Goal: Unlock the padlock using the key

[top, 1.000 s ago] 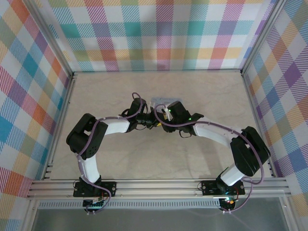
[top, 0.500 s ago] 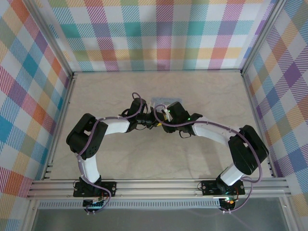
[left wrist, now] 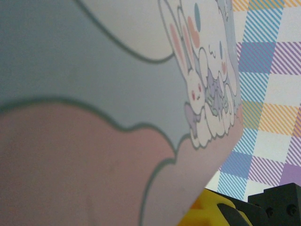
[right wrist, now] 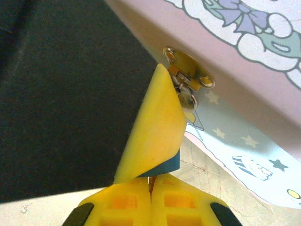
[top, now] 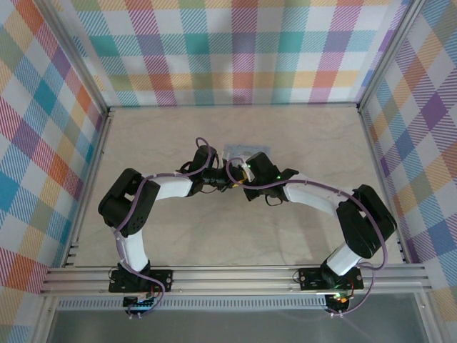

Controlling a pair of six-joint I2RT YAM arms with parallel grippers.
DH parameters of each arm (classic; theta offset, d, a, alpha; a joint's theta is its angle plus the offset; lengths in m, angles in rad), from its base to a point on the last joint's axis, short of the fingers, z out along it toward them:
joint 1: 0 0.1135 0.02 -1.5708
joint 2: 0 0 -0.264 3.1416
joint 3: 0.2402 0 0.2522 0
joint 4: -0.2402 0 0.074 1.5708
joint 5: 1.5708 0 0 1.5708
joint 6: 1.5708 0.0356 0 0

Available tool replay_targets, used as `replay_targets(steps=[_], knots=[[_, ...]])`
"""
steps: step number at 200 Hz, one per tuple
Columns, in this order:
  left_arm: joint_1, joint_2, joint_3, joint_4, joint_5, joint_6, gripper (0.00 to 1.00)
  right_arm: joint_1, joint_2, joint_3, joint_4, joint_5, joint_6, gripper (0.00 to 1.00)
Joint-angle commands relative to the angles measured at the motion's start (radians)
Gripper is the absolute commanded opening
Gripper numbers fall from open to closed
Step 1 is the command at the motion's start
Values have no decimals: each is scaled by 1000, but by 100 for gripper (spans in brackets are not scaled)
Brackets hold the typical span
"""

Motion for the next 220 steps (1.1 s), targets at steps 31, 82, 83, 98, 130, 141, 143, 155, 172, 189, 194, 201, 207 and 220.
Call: replay_targets(steps=[31, 82, 83, 98, 130, 141, 143, 155, 172, 189, 194, 201, 207, 220], knots=[[-3, -44, 3, 14, 29, 8, 4, 0, 9, 18, 0, 1, 10, 32], [-10, -25, -17, -87, -18, 79, 10, 0, -19, -38, 17, -8, 45, 36], [-11, -24, -18, -88, -18, 80, 10, 0, -20, -38, 18, -8, 46, 36], [-13, -17, -23, -108, -28, 95, 11, -1, -19, -53, 28, -12, 62, 36], [-18, -15, -38, -166, -68, 131, 16, -2, -17, -80, 56, -21, 99, 38], [-21, -12, -38, -192, -79, 148, 17, -2, -13, -84, 59, -19, 112, 38], [-21, -12, -39, -196, -82, 150, 17, -2, -13, -85, 60, -18, 114, 38], [-24, -10, -41, -218, -95, 164, 19, -2, -13, -92, 70, -20, 130, 38], [-26, -9, -48, -228, -103, 173, 23, -6, -11, -102, 79, -21, 148, 38], [-28, -12, -52, -233, -106, 180, 27, -8, -7, -108, 85, -17, 159, 38], [-28, -13, -53, -233, -106, 180, 28, -10, -6, -111, 85, -16, 162, 38], [-29, -19, -56, -231, -108, 182, 31, -12, -4, -112, 88, -15, 165, 38], [-29, -25, -60, -233, -109, 181, 32, -13, -3, -111, 88, -13, 167, 38], [-29, -42, -67, -242, -120, 187, 34, -15, -3, -111, 89, -7, 172, 38]])
